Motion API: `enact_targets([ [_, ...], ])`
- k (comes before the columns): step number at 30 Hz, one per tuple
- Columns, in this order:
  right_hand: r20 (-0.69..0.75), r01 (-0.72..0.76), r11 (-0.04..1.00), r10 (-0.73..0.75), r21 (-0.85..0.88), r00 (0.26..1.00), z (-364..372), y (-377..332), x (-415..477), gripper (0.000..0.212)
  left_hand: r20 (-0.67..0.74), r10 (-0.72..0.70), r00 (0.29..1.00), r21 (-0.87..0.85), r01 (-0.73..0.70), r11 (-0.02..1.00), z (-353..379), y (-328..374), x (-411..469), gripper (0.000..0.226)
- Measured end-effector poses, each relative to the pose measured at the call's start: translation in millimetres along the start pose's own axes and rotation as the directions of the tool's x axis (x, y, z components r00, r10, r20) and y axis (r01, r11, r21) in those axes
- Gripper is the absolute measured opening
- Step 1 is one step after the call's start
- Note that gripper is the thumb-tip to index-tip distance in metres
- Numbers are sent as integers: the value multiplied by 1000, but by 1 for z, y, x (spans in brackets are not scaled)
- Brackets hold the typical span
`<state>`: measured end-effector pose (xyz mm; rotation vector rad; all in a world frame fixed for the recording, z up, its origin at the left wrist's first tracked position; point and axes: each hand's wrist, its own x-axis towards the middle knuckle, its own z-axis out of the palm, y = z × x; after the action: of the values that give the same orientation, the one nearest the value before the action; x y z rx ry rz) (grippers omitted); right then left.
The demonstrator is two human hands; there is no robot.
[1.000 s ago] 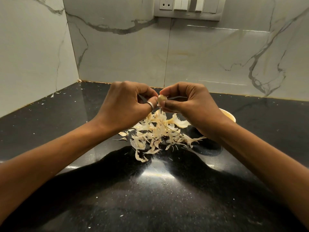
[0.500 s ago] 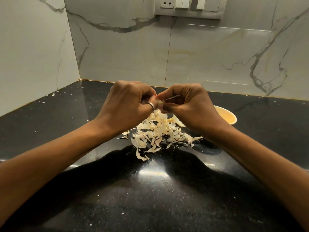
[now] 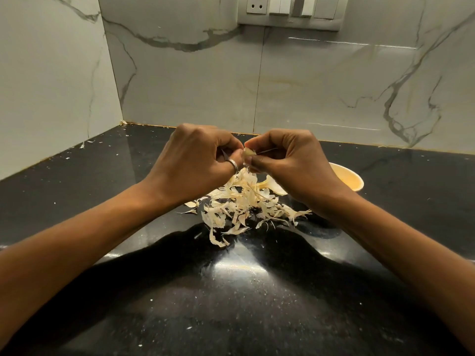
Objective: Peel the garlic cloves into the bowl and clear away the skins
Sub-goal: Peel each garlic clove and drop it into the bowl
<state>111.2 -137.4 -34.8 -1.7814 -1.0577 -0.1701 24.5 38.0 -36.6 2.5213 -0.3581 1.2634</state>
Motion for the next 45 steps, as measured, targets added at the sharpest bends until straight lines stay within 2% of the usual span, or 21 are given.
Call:
enact_targets([
  [9,4,-18,999,18,28,1000,2,0,-1,17,-28,-56,998,-10,56,998,6,0,-2,8],
  [19,46,-151,958,143,245,989,-1,-2,-1,22,17,-97,995,-96,98,991,5,0,-1,12],
  [22,36,-140,967,136,212,990,-2,-2,-1,22,17,-62,998,-38,63,997,4,0,-1,11],
  [27,2,-62,998,62,33,998,-1,-1,-1,19,33,-35,999,15,35,999,5,0,-1,17],
  [36,-5,-50,998,50,41,999,1,-2,-1,17,8,-151,988,-32,152,988,8,7,-3,9],
  [40,22,-51,993,49,104,999,2,-6,-2,19,59,-253,966,-166,260,951,7,6,-3,8],
  [45,79,-177,919,159,352,984,0,-8,-1,24,103,-351,931,-263,366,893,5,2,-1,8],
])
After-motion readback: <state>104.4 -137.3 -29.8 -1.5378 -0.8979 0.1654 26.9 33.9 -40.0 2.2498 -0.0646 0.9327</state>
